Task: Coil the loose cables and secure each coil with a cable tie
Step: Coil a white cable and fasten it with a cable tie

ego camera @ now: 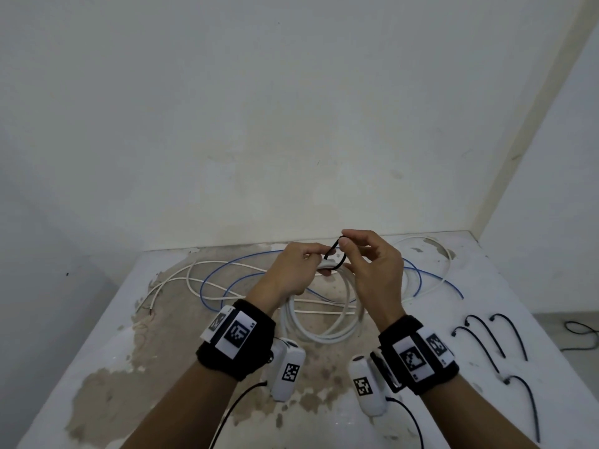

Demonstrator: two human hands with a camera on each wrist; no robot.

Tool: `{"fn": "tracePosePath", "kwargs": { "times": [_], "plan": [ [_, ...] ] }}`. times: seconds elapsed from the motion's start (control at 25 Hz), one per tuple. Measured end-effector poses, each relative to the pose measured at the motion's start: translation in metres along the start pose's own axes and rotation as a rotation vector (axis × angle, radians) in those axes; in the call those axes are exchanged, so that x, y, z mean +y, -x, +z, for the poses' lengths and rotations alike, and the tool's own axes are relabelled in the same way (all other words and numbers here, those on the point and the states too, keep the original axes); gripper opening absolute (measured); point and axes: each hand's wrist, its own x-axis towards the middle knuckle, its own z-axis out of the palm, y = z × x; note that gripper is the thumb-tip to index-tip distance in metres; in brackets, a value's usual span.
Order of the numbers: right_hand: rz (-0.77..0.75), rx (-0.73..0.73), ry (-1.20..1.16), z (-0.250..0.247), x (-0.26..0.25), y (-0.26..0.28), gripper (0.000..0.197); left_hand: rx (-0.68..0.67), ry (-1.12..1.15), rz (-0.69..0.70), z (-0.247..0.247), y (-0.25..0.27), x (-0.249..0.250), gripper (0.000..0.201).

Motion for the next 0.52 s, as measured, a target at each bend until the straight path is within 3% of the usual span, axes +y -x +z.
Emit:
{"fn": "tracePosePath", "kwargs": {
  "times": [0.52],
  "plan": [
    [0.048,-0.109,0.108,-0.006,-0.002,-0.013,0.004,0.038,0.027,-0.024,0.004,-0.005,-0.004,0.038]
  ]
}}
